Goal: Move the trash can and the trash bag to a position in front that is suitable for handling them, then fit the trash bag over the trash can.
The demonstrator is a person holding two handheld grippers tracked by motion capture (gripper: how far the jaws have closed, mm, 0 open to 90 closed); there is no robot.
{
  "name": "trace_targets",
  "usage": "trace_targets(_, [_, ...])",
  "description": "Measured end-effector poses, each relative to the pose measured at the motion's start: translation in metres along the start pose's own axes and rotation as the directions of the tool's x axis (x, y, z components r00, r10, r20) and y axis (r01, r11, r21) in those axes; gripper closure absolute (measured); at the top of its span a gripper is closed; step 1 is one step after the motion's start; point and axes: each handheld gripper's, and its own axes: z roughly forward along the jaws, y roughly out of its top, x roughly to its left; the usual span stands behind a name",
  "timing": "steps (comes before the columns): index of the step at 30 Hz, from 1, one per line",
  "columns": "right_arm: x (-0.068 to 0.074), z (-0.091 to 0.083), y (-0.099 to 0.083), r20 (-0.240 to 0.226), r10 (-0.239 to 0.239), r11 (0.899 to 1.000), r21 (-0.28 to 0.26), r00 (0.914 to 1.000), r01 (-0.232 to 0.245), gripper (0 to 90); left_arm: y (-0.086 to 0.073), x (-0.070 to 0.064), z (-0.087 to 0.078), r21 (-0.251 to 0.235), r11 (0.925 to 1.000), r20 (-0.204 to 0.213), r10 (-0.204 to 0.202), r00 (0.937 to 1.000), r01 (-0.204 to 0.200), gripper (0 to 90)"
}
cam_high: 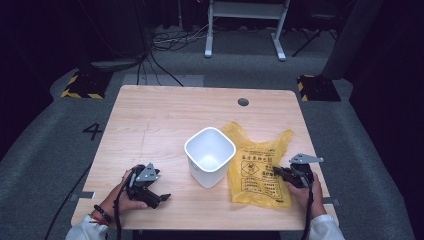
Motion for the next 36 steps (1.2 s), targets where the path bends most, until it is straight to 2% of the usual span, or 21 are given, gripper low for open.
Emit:
trace_targets(5, [0.0, -0.002, 0.0, -0.003, 0.018, 1.0, -0.005, 0.9998, -0.018, 88.4, -0.001, 0.0, -0.001, 0.001, 1.0, 0.001, 0.002, 1.0, -0.002, 4.0])
trace_targets(8, [0.001, -0.005, 0.003, -0.006, 0.035, 0.999, -0.04, 0.9994, -0.036, 88.7, -0.001, 0.0, -0.002, 0.002, 1.0, 0.0, 0.005, 1.0, -0.005, 4.0])
trace_targets(9, [0.0, -0.009, 0.005, -0.003, 0.046, 0.997, -0.069, 0.9989, -0.046, 88.8, -0.001, 0.0, -0.002, 0.002, 1.0, 0.001, 0.004, 1.0, -0.004, 4.0])
trace_targets(11, [0.0, -0.01, 0.006, -0.001, 0.054, 0.995, -0.078, 0.9985, -0.054, 88.9, -0.001, 0.0, -0.002, 0.002, 1.0, 0.0, 0.004, 1.0, -0.004, 4.0])
trace_targets(14, [-0.004, -0.016, 0.008, -0.002, 0.077, 0.99, -0.118, 0.997, -0.077, 89.0, -0.001, 0.0, -0.002, 0.002, 1.0, 0.0, 0.004, 1.0, -0.004, 4.0])
trace_targets(15, [-0.006, -0.02, 0.01, -0.003, 0.091, 0.985, -0.144, 0.9958, -0.091, 89.0, -0.001, 0.0, -0.002, 0.002, 1.0, 0.001, 0.005, 1.0, -0.005, 3.9])
trace_targets(17, [-0.008, -0.022, 0.01, -0.008, 0.1, 0.983, -0.154, 0.9949, -0.1, 89.0, -0.001, 0.001, -0.001, 0.001, 1.0, 0.004, 0.004, 1.0, -0.004, 3.9])
trace_targets(20, [-0.013, -0.029, 0.017, -0.027, 0.13, 0.969, -0.206, 0.9911, -0.133, 89.1, 0.0, 0.002, 0.0, 0.001, 1.0, 0.008, 0.006, 0.9999, -0.006, 3.9])
trace_targets(21, [-0.016, -0.032, 0.023, -0.024, 0.137, 0.962, -0.235, 0.9902, -0.139, 89.1, 0.0, 0.002, 0.0, 0.001, 1.0, 0.008, 0.007, 0.9999, -0.007, 3.8])
trace_targets(23, [-0.016, -0.033, 0.026, -0.024, 0.139, 0.959, -0.247, 0.9899, -0.141, 89.1, 0.0, 0.002, 0.0, 0.001, 1.0, 0.006, 0.006, 1.0, -0.006, 3.9])
trace_targets(25, [-0.016, -0.037, 0.032, -0.02, 0.135, 0.951, -0.277, 0.9907, -0.135, 89.1, 0.0, 0.002, 0.0, 0.002, 1.0, 0.005, 0.005, 1.0, -0.005, 3.9])
trace_targets(26, [-0.014, -0.042, 0.035, -0.021, 0.132, 0.942, -0.308, 0.991, -0.132, 89.2, 0.0, 0.002, 0.0, 0.002, 1.0, 0.006, 0.007, 1.0, -0.007, 3.9])
trace_targets(29, [-0.008, -0.054, 0.045, -0.002, 0.096, 0.928, -0.363, 0.9954, -0.09, 89.2, 0.001, 0.002, 0.001, 0.001, 0.9999, 0.008, 0.011, 0.9999, -0.011, 3.9])
trace_targets(31, [-0.006, -0.06, 0.051, -0.002, 0.084, 0.92, -0.383, 0.9965, -0.078, 89.2, 0.001, 0.002, 0.001, 0.002, 1.0, 0.009, 0.01, 0.9999, -0.01, 3.8])
trace_targets(36, [-0.008, -0.064, 0.067, -0.019, 0.085, 0.905, -0.416, 0.9962, -0.085, 89.2, 0.001, 0.001, 0.001, 0.002, 1.0, -0.004, -0.002, 1.0, 0.002, 3.9])
